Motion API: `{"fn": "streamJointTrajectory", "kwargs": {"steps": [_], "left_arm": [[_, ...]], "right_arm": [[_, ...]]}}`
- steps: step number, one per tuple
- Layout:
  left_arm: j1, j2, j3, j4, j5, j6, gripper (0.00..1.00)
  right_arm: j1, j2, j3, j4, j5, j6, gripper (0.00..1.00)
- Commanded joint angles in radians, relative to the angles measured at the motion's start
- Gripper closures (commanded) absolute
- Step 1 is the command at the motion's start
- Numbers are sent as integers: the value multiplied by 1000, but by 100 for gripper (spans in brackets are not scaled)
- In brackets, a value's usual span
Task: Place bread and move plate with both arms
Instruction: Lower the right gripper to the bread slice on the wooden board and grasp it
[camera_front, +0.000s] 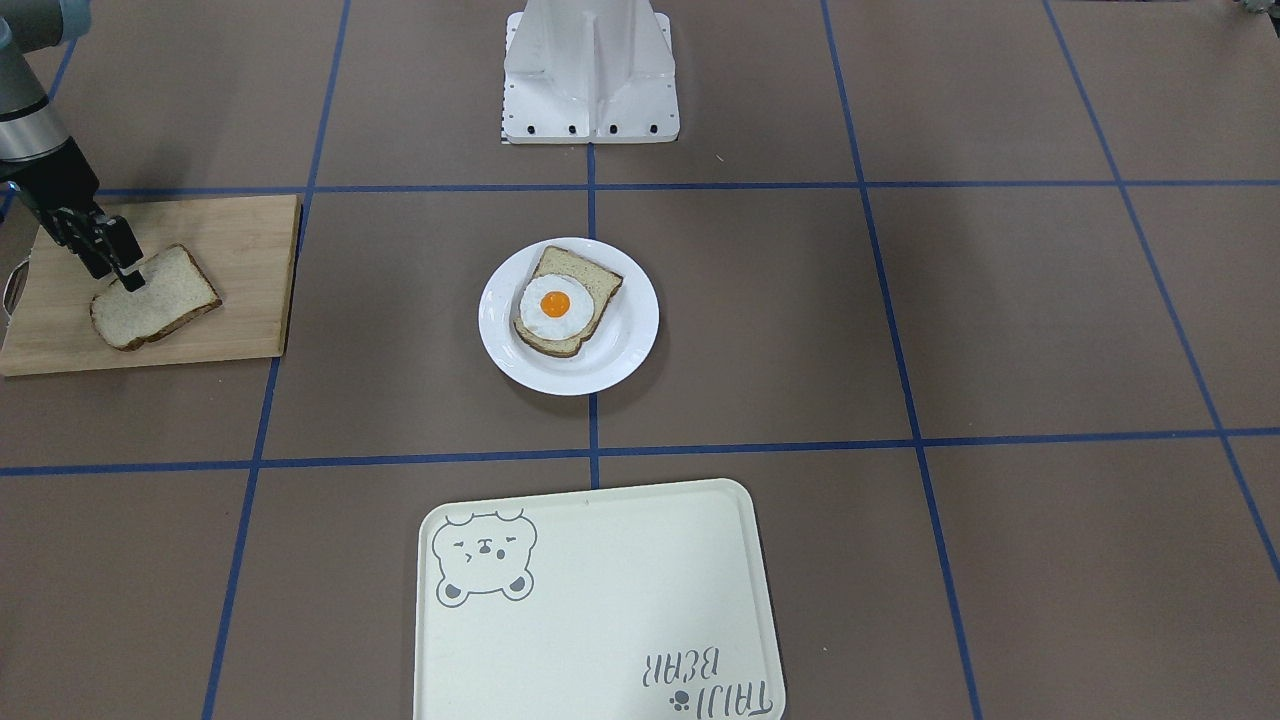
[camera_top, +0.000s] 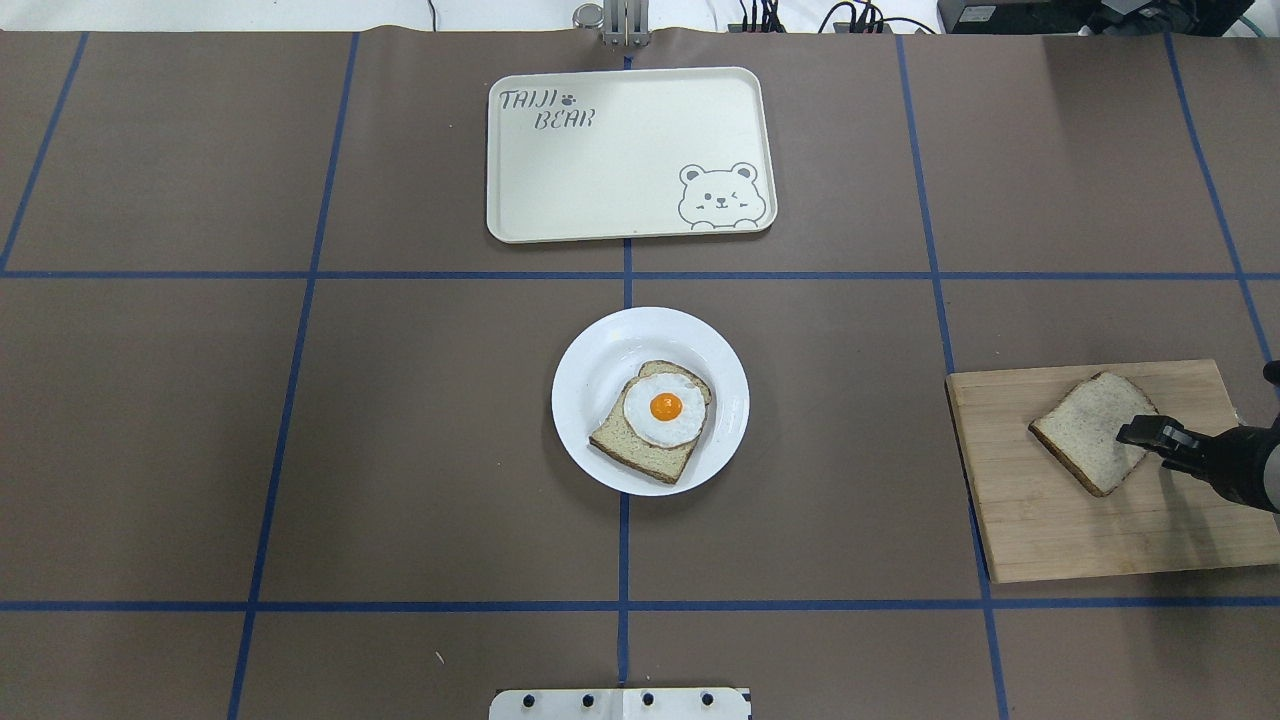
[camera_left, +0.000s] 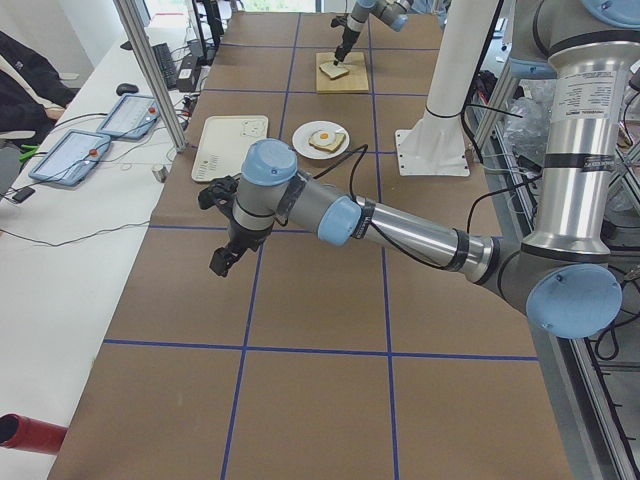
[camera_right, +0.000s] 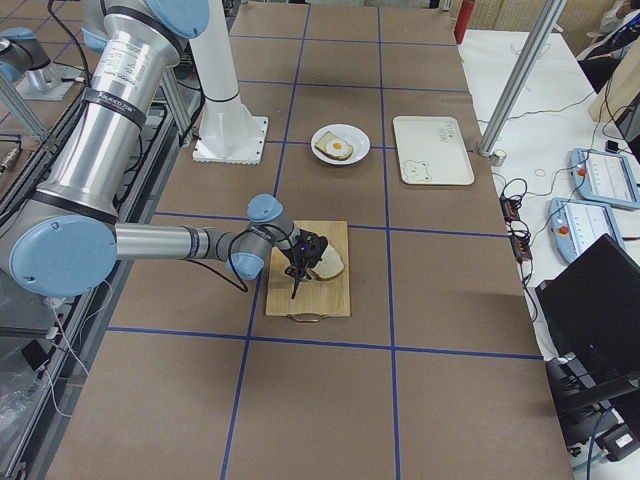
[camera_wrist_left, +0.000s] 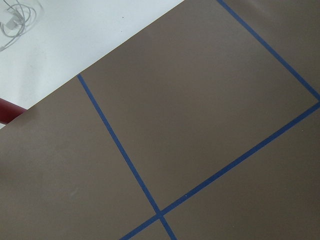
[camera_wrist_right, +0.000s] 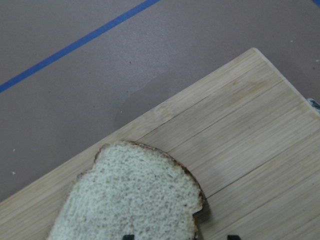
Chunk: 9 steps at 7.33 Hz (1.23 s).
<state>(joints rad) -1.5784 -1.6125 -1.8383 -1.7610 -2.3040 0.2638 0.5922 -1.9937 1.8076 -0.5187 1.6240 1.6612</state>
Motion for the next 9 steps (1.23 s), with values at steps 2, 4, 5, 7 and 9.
{"fn": "streamJointTrajectory", "kwargs": {"steps": [2, 4, 5, 7, 9], "left_arm": [[0, 2, 1, 0, 0, 0, 2], [0, 3, 4, 0, 0, 0, 2], [0, 3, 1, 0, 0, 0, 2], [0, 3, 1, 0, 0, -2, 2], [0, 3, 1, 0, -2, -2, 2]], "right_arm": [[-15, 1, -2, 0, -13, 0, 44], [-17, 1, -2, 0, -12, -1, 60], [-17, 1, -2, 0, -12, -1, 78], [-18, 0, -1, 0, -12, -21, 100], [-14, -4, 10, 2, -3, -34, 100]]}}
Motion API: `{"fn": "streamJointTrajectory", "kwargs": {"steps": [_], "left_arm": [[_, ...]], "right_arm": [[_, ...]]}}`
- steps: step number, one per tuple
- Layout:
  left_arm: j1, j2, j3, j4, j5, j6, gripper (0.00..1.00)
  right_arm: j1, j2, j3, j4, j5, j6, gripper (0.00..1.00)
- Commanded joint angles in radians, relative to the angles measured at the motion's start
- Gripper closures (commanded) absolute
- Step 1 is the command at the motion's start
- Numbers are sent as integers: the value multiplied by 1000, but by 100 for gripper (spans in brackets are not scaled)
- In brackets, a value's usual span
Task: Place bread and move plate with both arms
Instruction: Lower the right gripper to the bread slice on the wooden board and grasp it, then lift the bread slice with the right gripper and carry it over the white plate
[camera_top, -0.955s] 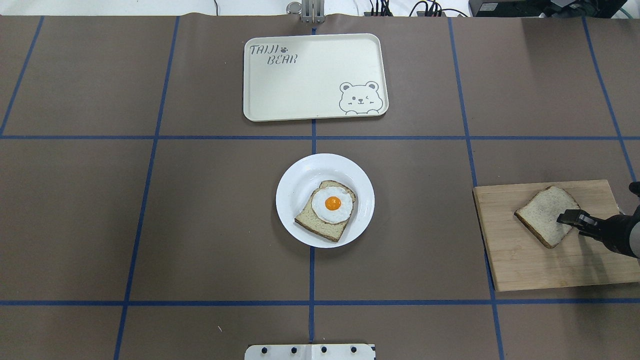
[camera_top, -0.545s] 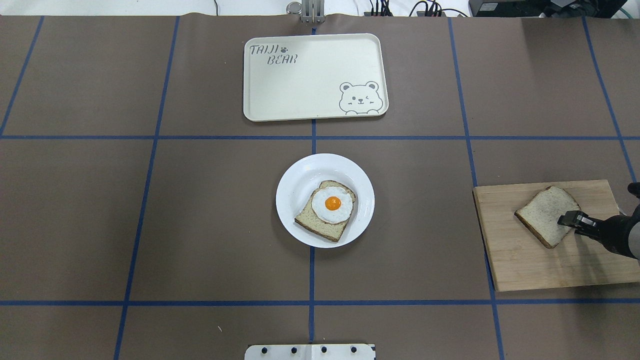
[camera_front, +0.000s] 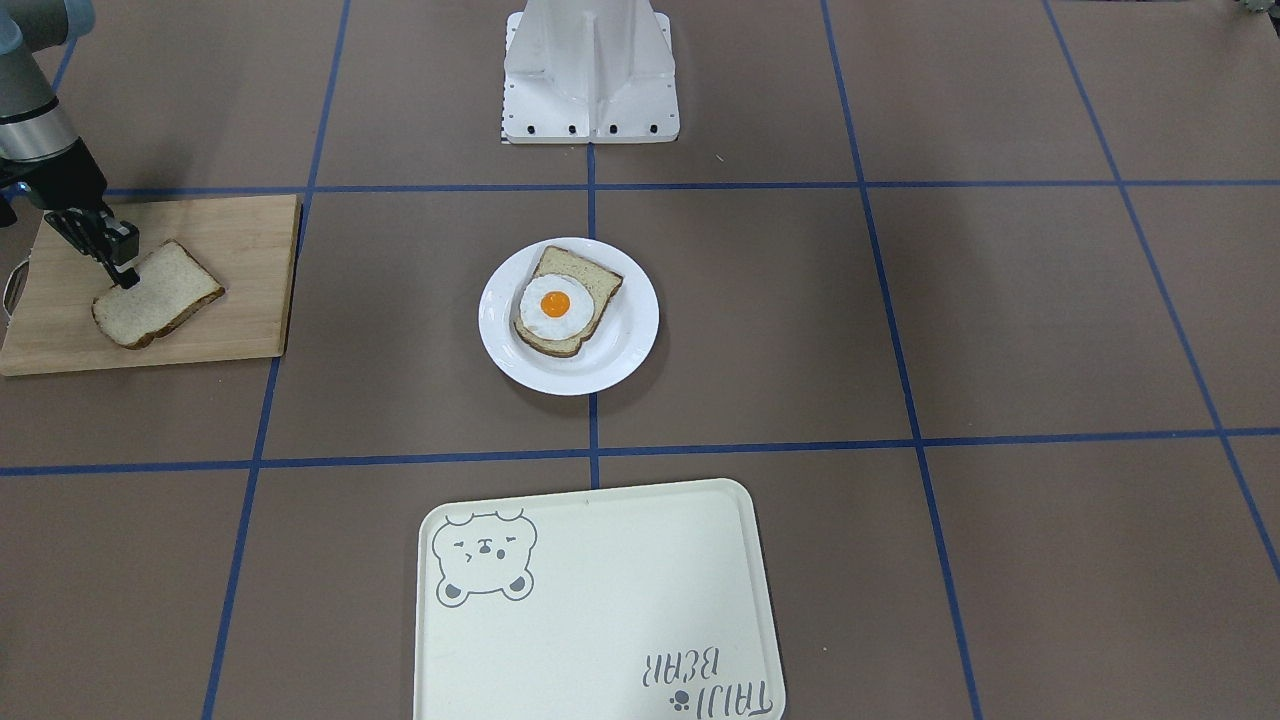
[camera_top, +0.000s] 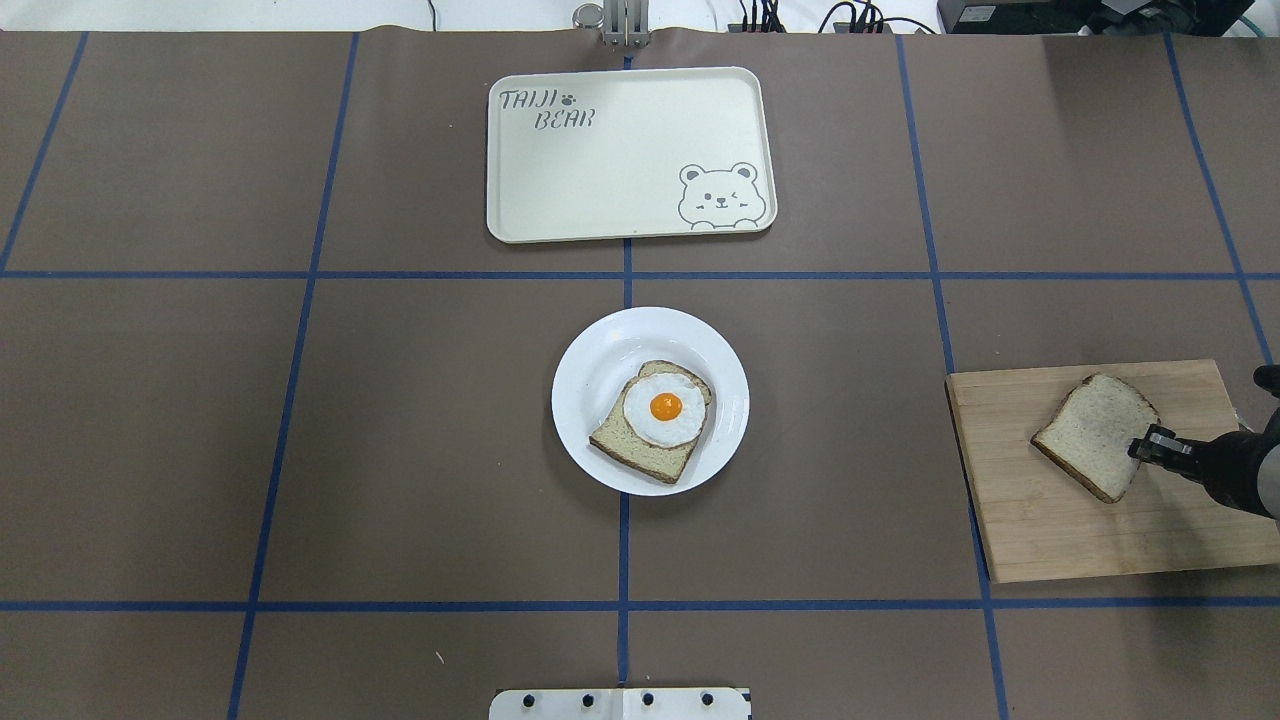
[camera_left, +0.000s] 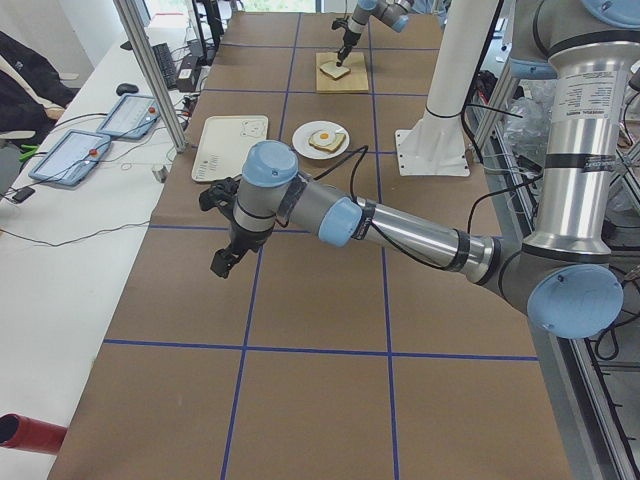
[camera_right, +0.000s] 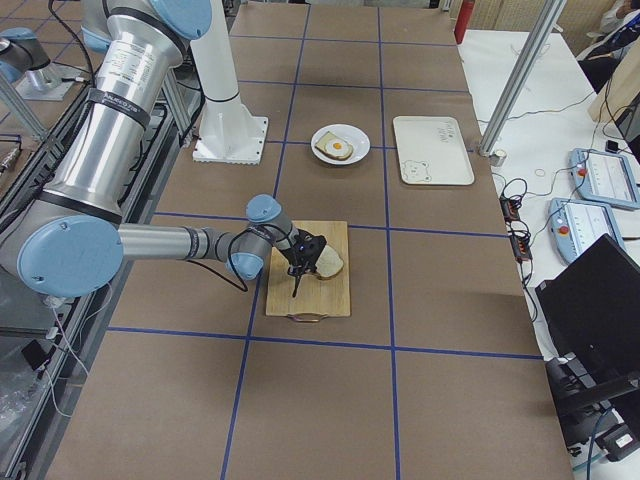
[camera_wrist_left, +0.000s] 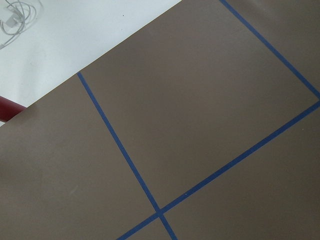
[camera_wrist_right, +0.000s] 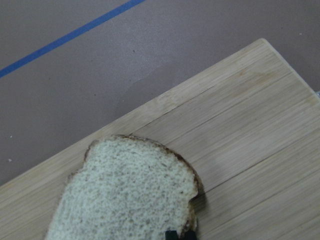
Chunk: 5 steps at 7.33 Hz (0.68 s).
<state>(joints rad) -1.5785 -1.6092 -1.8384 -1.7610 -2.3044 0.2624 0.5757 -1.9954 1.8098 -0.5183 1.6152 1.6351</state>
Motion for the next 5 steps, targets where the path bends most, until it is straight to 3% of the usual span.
{"fn": "streamJointTrajectory", "kwargs": {"steps": [1, 2, 5], "left_arm": [[-2, 0, 1, 0, 0, 0, 2], [0, 0, 1, 0, 0, 0, 2], [-2, 0, 1, 0, -1, 0, 2]], "right_arm": [[7, -3, 20, 1, 17, -9, 100], [32, -5, 38, 1, 50, -9, 100], [198, 24, 57, 81, 288, -100, 100]]}}
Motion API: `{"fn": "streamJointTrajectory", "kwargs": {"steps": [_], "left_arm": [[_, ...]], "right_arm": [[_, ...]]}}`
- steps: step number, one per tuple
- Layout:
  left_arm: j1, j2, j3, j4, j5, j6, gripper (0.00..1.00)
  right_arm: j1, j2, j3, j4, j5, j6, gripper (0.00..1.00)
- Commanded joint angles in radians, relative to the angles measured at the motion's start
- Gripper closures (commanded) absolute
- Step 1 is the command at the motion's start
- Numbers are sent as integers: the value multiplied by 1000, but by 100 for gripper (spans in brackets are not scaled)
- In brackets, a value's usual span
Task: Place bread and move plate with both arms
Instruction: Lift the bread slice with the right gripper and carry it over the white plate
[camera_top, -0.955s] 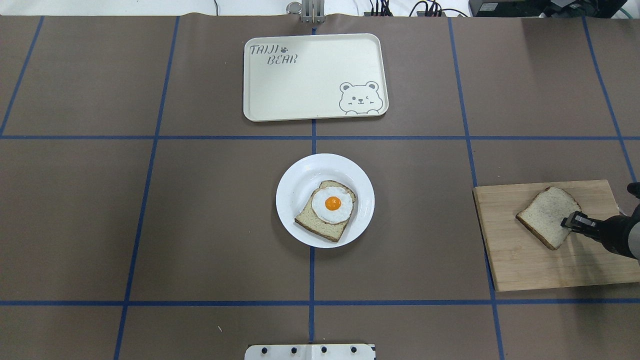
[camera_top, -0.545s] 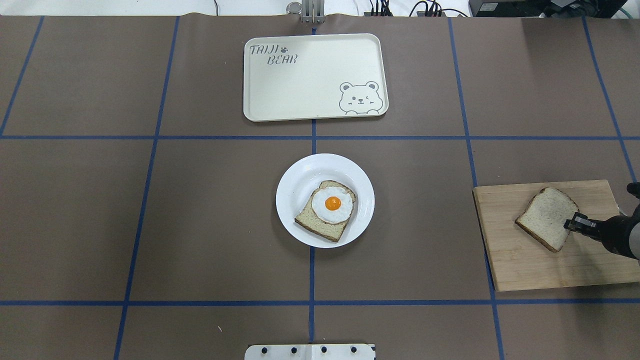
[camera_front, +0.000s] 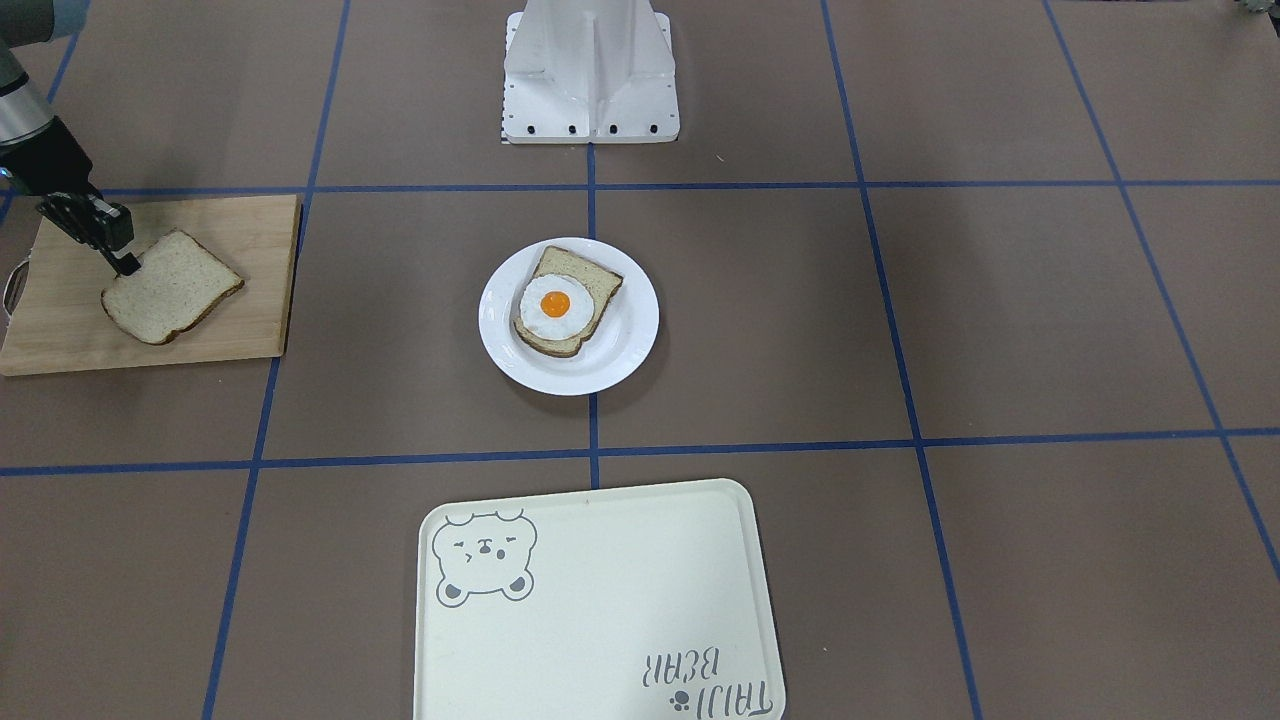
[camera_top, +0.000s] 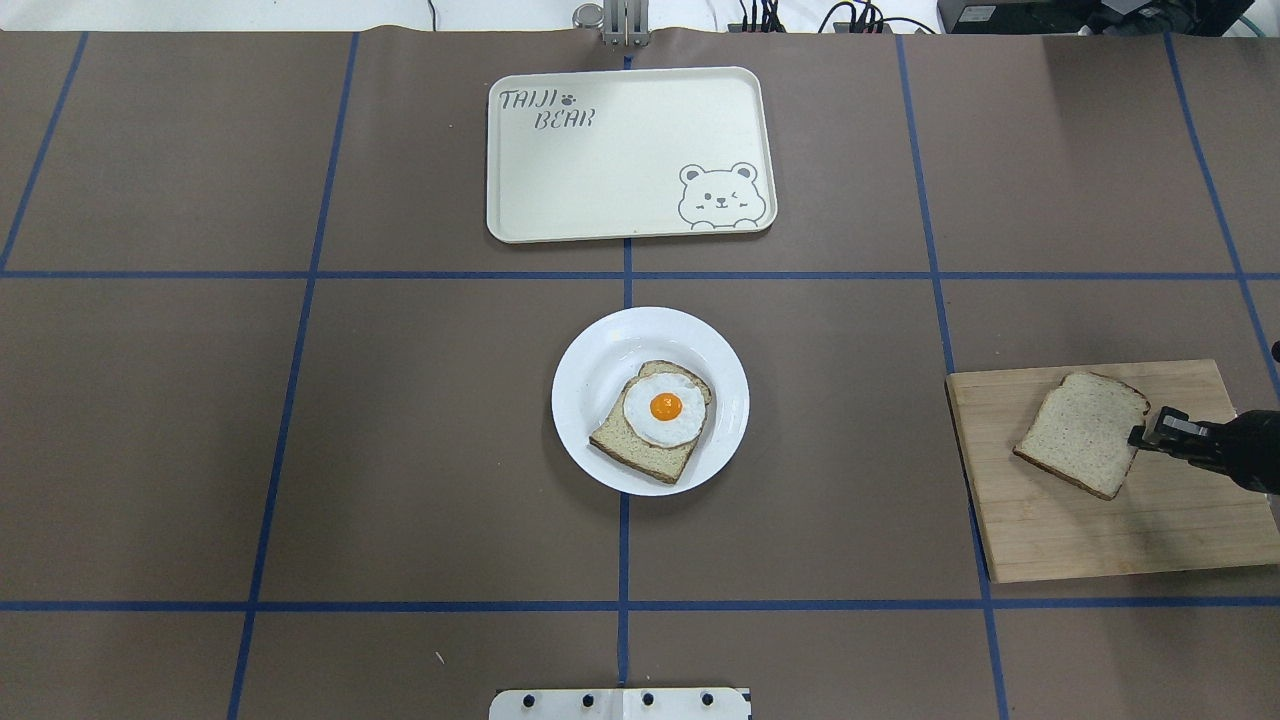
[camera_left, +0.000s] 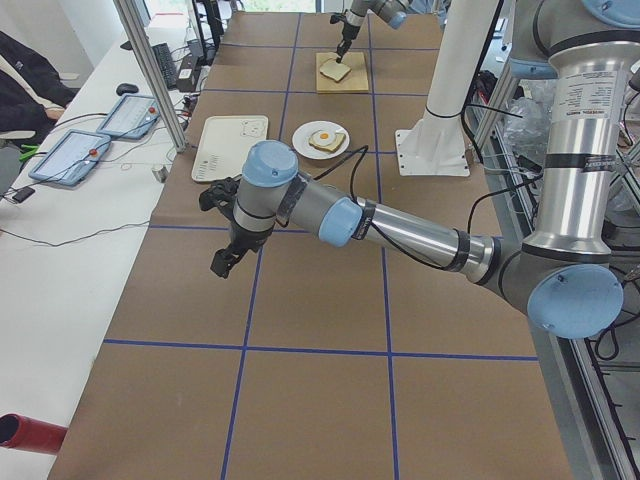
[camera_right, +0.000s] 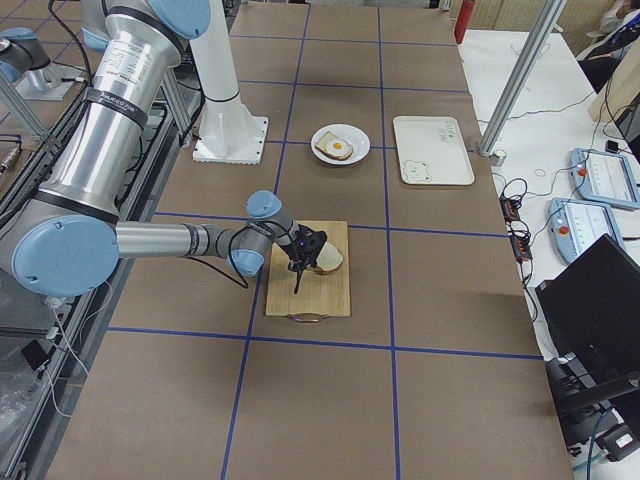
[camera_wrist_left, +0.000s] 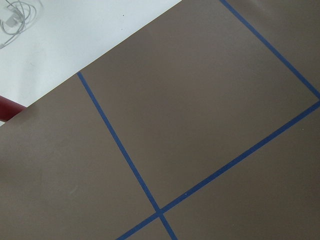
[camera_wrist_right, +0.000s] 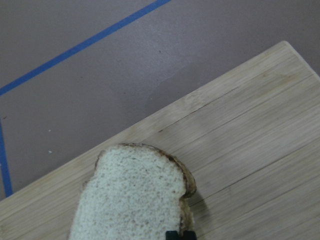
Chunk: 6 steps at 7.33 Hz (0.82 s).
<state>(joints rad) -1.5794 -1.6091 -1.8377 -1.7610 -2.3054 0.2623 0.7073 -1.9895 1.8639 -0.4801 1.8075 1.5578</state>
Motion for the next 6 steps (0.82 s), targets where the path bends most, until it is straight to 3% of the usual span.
{"fn": "streamJointTrajectory", "kwargs": {"steps": [1, 2, 6], "left_arm": [[-1, 0, 3, 0, -32, 0, 2], [-1, 0, 3, 0, -42, 0, 2], [-1, 9, 8, 0, -42, 0, 2]], "right_arm": [[124, 55, 3, 46, 180, -22, 100], [164, 107, 1, 46, 247, -22, 100], [144, 373, -23, 26, 260, -6, 100]]}}
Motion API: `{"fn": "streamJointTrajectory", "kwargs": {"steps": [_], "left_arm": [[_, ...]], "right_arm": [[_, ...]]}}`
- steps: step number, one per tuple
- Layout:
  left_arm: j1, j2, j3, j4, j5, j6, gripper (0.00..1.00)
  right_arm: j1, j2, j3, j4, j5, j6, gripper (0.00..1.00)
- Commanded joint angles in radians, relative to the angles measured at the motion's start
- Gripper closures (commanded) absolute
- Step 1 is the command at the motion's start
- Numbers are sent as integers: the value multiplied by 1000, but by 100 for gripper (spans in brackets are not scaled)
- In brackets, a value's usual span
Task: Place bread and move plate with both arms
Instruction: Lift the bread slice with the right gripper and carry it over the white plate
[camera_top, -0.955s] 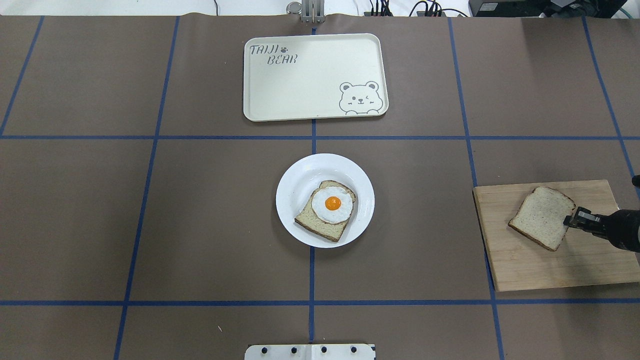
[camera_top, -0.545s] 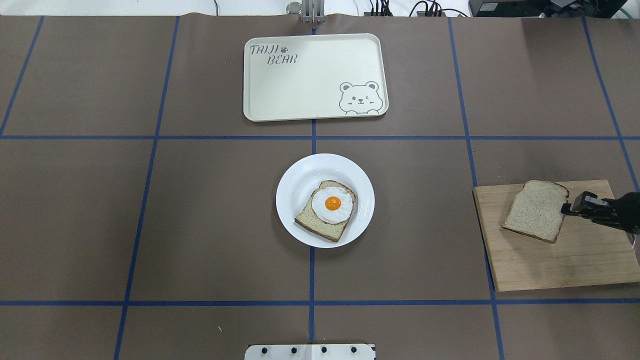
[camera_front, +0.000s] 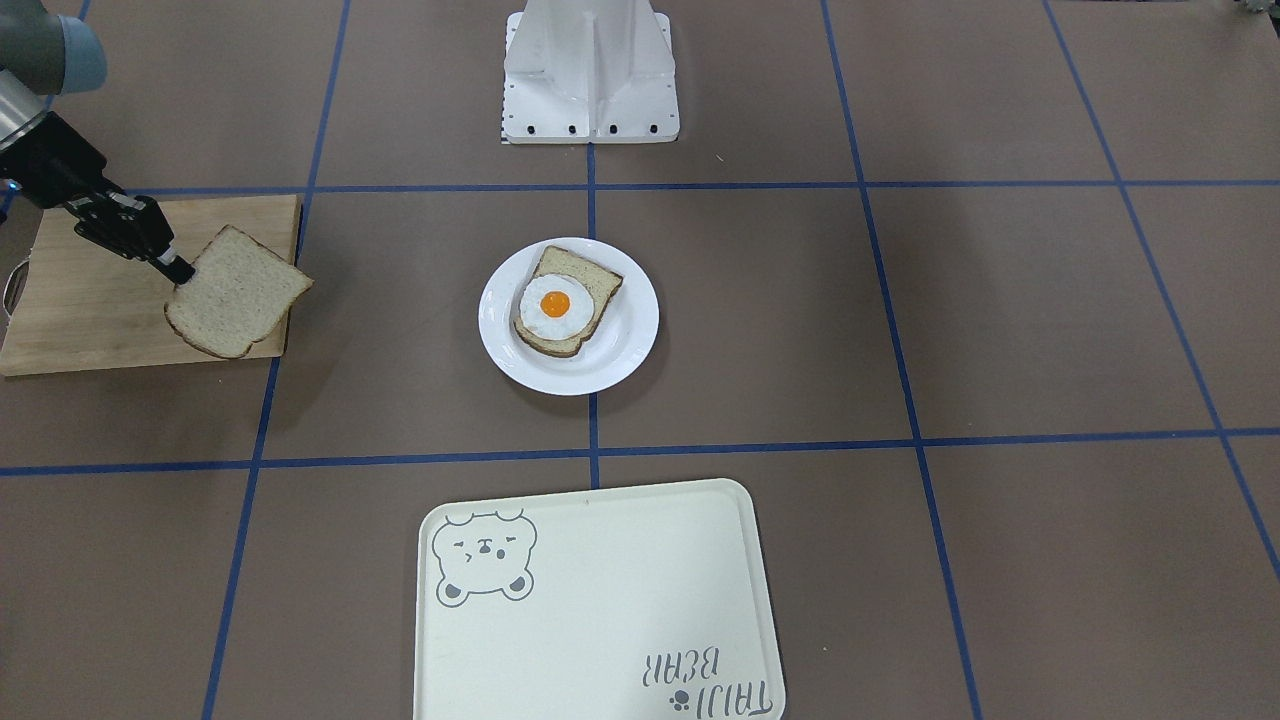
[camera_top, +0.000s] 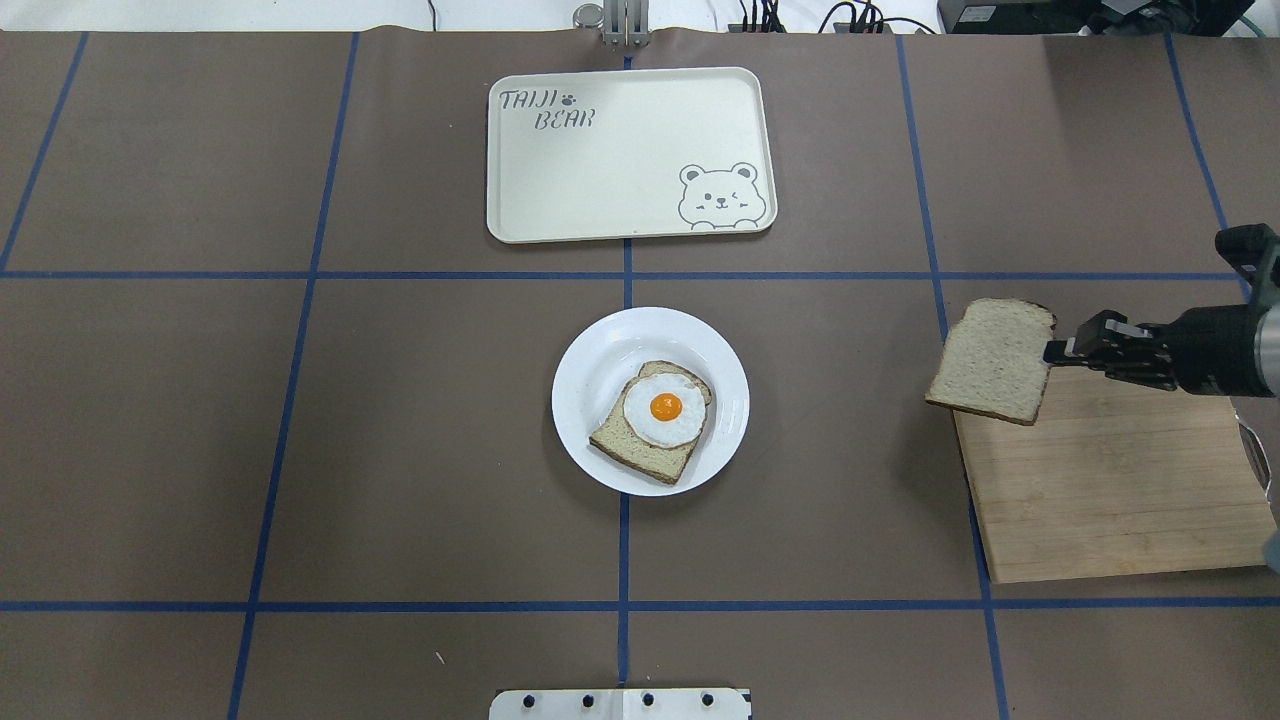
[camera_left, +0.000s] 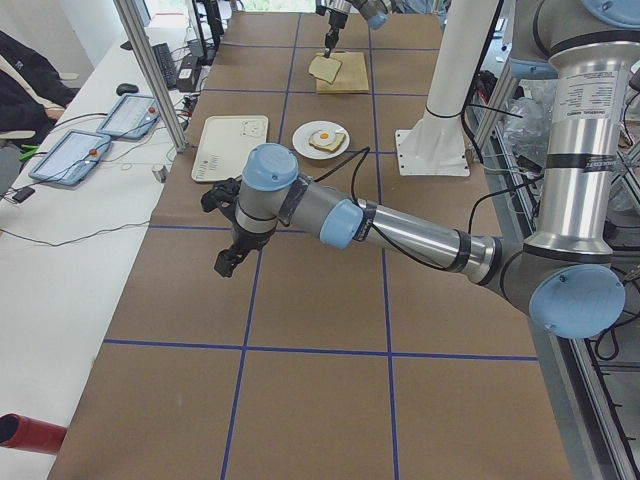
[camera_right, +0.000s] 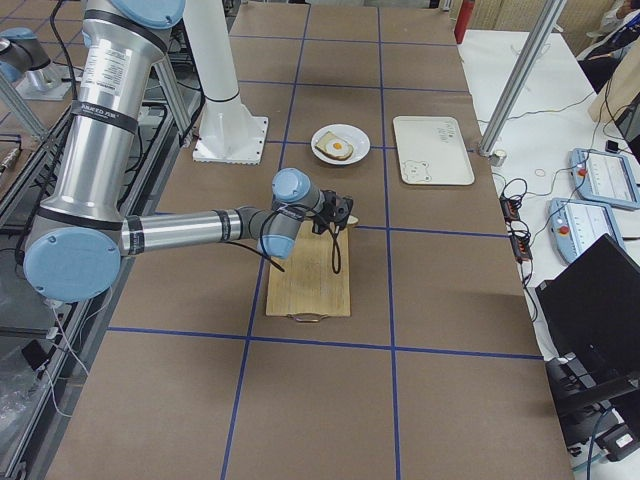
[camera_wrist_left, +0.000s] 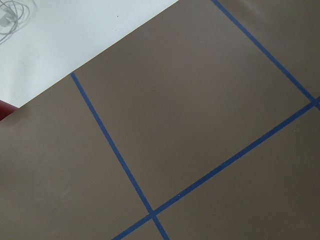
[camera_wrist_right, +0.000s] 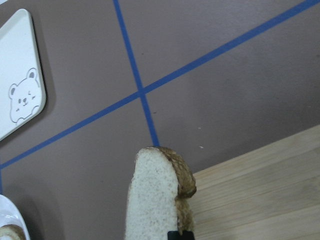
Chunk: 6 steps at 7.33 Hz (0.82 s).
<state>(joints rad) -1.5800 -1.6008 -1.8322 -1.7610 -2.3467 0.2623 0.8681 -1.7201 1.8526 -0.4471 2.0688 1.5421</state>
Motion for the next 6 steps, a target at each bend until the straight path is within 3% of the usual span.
{"fn": "streamJointTrajectory", "kwargs": {"steps": [1, 3, 5, 6], "left_arm": [[0, 5, 4, 0, 0, 0, 2], [0, 19, 7, 0, 0, 0, 2], [0, 19, 14, 0, 0, 0, 2], [0, 21, 19, 0, 0, 2, 2]], "right_arm": [[-67, 176, -19, -8, -6, 25, 100], [-162, 310, -87, -4, -67, 29, 100], [-280, 445, -163, -7, -207, 29, 100], [-346, 448, -164, -7, -299, 32, 100]]}}
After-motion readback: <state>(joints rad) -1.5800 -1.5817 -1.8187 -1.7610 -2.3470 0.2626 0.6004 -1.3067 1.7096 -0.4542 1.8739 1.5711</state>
